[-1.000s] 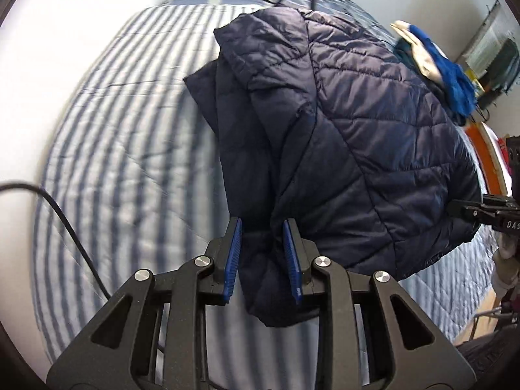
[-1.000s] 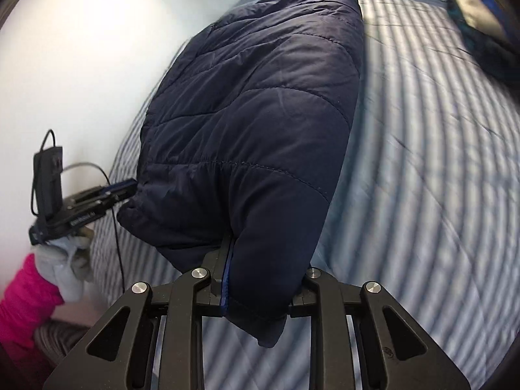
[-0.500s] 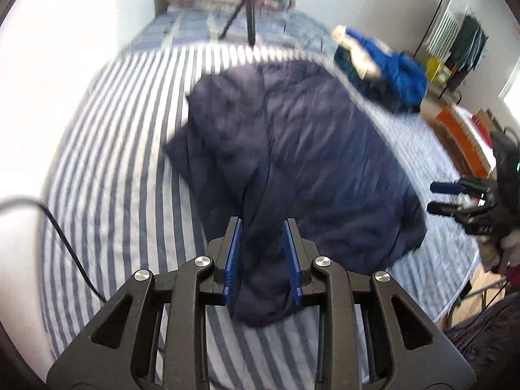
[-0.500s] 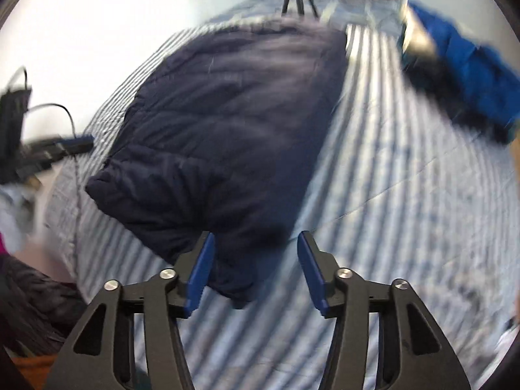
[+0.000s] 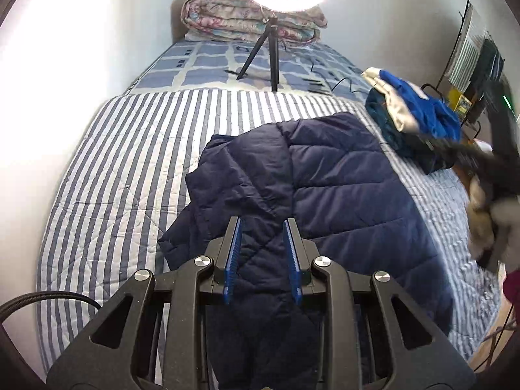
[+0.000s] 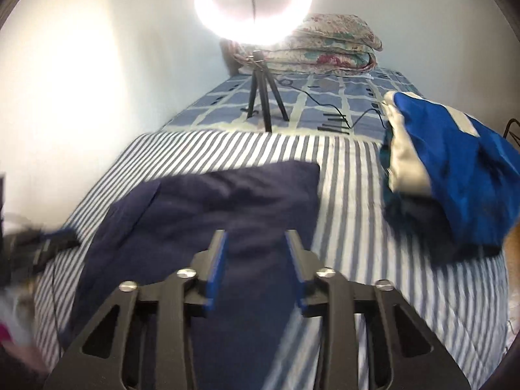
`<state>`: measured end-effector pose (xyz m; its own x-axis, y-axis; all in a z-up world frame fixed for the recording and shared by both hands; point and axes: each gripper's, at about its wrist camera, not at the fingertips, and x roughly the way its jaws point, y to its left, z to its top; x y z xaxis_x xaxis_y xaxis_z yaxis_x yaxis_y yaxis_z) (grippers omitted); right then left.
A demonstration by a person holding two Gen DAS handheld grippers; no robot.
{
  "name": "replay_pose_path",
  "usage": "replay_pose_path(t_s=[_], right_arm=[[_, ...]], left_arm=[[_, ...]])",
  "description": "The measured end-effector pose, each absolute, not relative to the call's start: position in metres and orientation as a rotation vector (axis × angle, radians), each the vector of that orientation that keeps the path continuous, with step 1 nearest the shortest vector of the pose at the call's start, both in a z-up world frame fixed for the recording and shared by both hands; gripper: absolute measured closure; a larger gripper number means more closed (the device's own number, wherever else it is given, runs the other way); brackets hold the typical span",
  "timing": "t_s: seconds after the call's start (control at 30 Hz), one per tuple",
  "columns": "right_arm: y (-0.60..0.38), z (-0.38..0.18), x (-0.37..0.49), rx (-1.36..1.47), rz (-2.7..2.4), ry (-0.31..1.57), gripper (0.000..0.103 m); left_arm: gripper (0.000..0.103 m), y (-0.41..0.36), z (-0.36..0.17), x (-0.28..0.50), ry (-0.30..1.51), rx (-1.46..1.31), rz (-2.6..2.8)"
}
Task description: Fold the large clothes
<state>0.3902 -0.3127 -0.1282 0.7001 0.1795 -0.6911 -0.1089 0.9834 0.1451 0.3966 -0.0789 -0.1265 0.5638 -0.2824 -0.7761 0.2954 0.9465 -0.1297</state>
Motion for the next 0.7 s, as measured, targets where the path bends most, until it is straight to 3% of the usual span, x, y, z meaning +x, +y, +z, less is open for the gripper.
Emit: replay_pose_path(t_s=[0.4, 0.6, 0.63, 0.67, 0.7], right_arm=[[-0.258, -0.192, 0.467, -0.062, 0.137, 0.911, 0.076], [-0.274, -0.158, 0.447, -0.008, 0.133, 0.843, 0.075], [-0.281, -0.149, 0.438, 0.010, 0.143, 0.823, 0.073], [-0.286, -0.143, 0.434, 0.025, 0.154, 0.815, 0.063], [-0.295, -0.136, 0.425, 0.049, 0.173, 0.801, 0.047]], left_arm=[[0.077, -0.050, -0.191, 0.415, 1.018, -0.064, -0.300], [0.075, -0.032, -0.179, 0.409, 1.024, -0.121, -0.355], [0.070, -0.022, -0.173, 0.407, 1.020, -0.159, -0.367], [0.054, -0.014, -0.170, 0.407, 1.019, -0.186, -0.370], [0.036, 0.000, -0.167, 0.406, 1.019, -0.256, -0.377]])
